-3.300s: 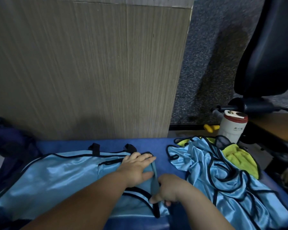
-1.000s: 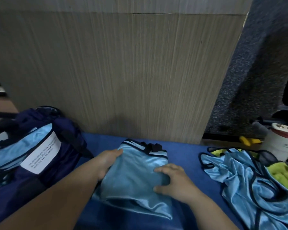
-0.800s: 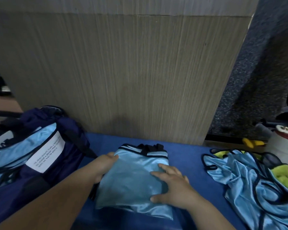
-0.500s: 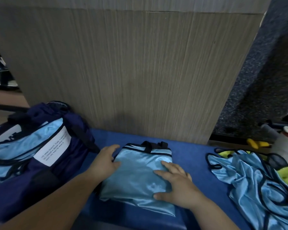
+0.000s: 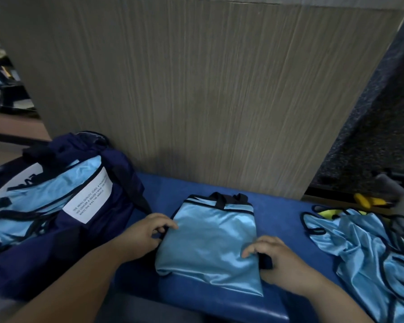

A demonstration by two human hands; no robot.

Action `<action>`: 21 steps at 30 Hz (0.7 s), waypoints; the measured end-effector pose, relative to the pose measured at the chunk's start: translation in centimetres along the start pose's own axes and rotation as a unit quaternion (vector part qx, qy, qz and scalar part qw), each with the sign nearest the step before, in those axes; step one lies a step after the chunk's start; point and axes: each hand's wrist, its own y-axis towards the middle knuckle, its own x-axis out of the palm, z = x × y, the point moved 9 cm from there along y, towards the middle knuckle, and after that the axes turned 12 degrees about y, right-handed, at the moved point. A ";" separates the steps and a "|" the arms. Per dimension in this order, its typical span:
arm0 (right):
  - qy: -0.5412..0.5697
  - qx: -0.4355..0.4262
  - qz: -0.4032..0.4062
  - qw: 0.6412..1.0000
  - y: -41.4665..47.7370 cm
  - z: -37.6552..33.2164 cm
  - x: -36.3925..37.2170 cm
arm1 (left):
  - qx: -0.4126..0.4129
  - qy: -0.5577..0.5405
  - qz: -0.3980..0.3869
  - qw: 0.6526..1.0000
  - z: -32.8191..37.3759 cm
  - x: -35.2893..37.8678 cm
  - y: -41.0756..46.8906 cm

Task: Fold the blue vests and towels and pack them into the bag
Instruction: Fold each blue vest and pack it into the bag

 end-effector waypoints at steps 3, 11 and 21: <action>0.009 0.011 -0.024 1.000 -0.5 -0.2 0.2 | 0.021 0.035 -0.086 0.995 0.6 0.4 -0.7; -0.023 -0.007 -0.002 1.000 -0.7 -0.9 1.0 | 0.053 0.069 -0.093 0.992 0.6 0.6 -0.6; 0.077 0.037 0.155 0.984 0.5 0.1 -1.1 | -0.029 0.060 -0.035 0.997 0.3 0.0 1.2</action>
